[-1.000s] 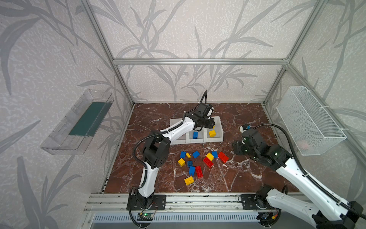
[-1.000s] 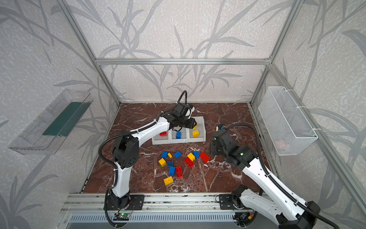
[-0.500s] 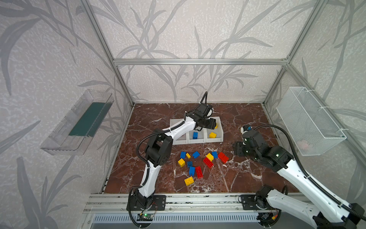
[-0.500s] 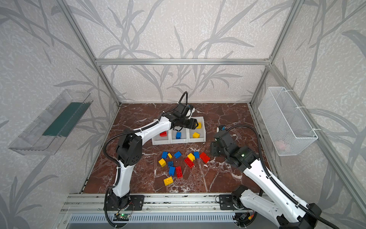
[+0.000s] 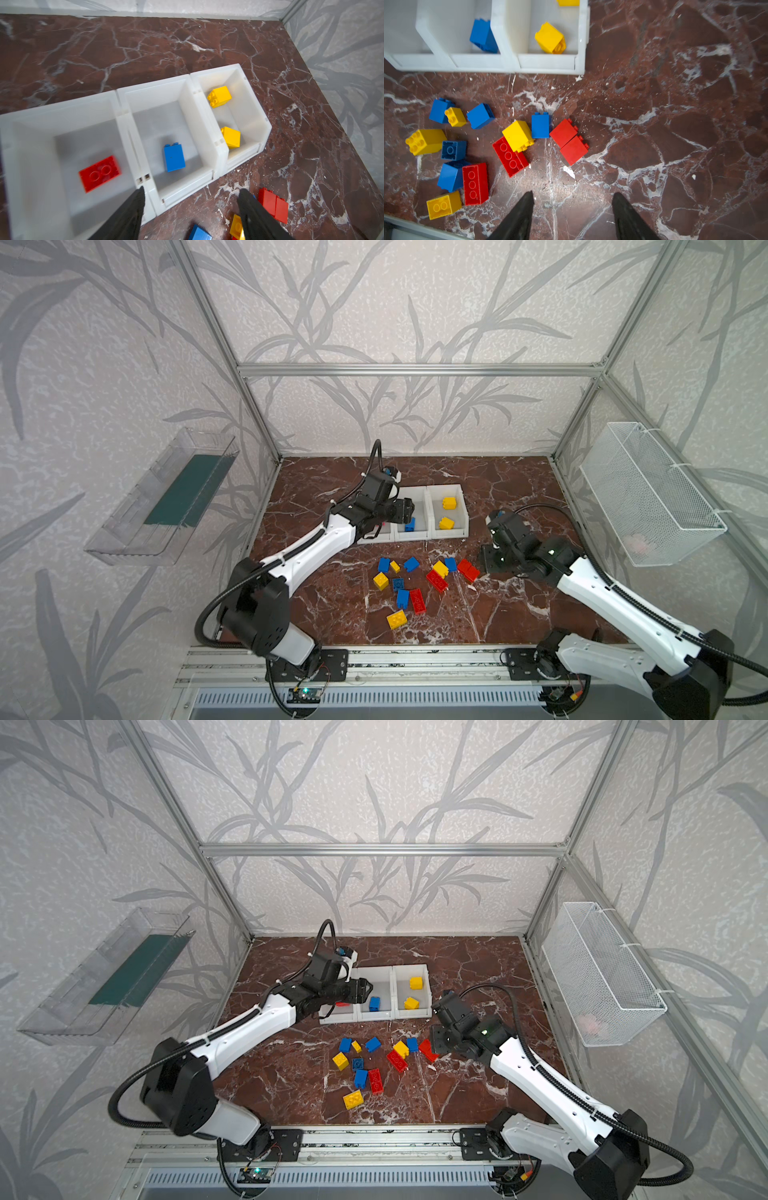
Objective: Sort the legos into containers by color
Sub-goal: Place the lego in the container, then pick up the lego from the center of the table.
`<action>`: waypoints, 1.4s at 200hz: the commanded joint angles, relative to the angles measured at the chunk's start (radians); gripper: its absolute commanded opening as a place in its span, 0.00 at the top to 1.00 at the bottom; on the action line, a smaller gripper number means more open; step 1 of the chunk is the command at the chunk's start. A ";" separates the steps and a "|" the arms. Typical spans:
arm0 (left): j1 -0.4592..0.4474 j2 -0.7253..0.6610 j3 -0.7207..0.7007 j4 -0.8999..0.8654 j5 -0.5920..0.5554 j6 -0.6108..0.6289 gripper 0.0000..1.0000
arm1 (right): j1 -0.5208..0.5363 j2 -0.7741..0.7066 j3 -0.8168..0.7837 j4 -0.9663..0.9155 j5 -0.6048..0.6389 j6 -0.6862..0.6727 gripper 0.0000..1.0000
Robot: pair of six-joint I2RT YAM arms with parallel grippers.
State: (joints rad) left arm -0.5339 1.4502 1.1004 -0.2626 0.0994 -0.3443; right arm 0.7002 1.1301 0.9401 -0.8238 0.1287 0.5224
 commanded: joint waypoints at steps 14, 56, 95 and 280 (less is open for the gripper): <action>0.019 -0.163 -0.154 -0.017 -0.122 -0.040 0.23 | 0.122 0.135 0.009 0.057 -0.045 -0.010 0.38; 0.035 -0.326 -0.302 -0.032 -0.164 -0.088 0.21 | 0.223 0.355 0.101 0.085 -0.057 -0.019 0.39; 0.038 -0.406 -0.373 -0.043 -0.191 -0.119 0.20 | 0.265 0.468 0.166 0.083 -0.072 -0.037 0.40; 0.038 -0.425 -0.398 -0.055 -0.184 -0.138 0.20 | 0.277 0.623 0.152 0.117 -0.033 -0.031 0.44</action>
State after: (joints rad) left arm -0.5007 1.0370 0.7170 -0.3065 -0.0765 -0.4683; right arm 0.9817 1.7233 1.0966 -0.7185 0.0956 0.5007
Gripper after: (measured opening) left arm 0.805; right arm 0.569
